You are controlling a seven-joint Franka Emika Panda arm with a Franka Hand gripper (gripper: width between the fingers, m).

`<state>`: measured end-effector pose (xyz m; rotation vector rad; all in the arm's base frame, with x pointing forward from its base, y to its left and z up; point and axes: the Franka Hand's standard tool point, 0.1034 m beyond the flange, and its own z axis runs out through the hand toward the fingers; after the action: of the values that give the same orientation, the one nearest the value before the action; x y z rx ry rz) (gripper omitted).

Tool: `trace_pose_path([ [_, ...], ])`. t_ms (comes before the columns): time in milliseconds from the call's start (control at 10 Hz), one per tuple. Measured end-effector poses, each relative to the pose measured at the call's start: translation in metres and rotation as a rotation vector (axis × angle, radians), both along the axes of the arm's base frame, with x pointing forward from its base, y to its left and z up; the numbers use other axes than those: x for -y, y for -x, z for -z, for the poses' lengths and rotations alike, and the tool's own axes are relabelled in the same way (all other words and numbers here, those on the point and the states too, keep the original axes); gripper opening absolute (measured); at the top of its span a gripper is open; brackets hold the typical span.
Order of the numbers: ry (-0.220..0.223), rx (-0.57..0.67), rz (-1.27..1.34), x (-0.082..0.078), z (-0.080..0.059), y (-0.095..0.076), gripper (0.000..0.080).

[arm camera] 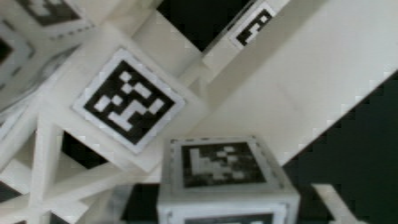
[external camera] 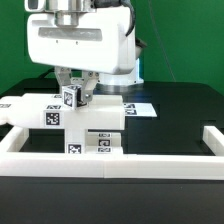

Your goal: Assemble chair

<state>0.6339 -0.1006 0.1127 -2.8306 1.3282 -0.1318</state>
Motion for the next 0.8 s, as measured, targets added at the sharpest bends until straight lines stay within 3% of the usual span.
trace_pose_path([
  [800, -0.054, 0.045, 0.712, 0.0, 0.0005, -0.0016, 0.0287],
])
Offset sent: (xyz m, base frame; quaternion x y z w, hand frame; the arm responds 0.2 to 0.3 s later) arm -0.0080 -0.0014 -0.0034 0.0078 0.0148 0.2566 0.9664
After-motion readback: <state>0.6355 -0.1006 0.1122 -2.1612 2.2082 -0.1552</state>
